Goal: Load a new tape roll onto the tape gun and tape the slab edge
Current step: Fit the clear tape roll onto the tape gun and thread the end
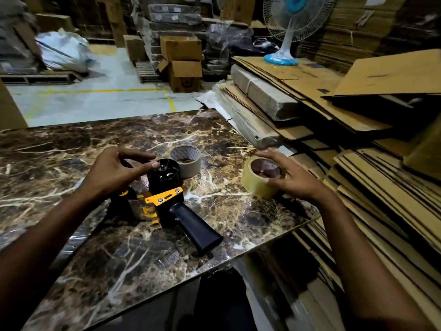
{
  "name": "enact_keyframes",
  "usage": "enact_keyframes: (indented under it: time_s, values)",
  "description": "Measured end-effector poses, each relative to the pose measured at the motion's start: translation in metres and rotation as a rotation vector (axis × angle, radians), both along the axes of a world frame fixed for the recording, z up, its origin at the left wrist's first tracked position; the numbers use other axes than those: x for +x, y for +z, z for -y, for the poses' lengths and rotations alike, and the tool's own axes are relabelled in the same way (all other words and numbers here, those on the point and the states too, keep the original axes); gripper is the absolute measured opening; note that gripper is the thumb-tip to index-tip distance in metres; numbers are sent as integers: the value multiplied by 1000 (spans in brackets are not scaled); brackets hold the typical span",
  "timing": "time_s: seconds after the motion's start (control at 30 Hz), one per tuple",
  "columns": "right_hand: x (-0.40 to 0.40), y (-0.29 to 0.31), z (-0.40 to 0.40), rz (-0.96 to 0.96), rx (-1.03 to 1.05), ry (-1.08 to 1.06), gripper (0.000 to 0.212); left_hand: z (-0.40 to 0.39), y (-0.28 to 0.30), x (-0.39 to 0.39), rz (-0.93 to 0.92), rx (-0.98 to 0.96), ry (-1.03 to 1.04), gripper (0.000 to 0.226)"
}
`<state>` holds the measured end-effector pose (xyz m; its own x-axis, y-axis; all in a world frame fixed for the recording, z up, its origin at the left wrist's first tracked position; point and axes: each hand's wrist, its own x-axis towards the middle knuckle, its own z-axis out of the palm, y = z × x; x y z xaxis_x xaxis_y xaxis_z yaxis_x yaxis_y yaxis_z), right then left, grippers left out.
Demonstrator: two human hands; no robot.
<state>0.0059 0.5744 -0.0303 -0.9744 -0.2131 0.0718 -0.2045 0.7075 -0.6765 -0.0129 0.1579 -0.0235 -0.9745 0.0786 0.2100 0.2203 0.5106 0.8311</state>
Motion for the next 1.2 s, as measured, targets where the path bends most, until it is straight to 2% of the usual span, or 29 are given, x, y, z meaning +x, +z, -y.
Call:
enact_keyframes:
  time_s: [0.17,0.3,0.57,0.77,1.03,1.2]
  values:
    - [-1,-4,2,71,41,46,81,3,-3,-4,-12,10,-6,31]
    - [-1,-9,8,34,-97,39,82,5,-6,-6,-21,30,-16,32]
    - [5,-2,33,-130,-201,62,83,11,-6,-2,13,120,-7,41]
    - [2,2,80,-155,-278,147,80,29,-5,7,5,120,23,41]
    - [-16,6,163,-149,-426,280,74,54,-3,15,-12,143,65,29]
    - [-26,8,223,-160,-426,371,73,87,-3,20,-32,61,91,22]
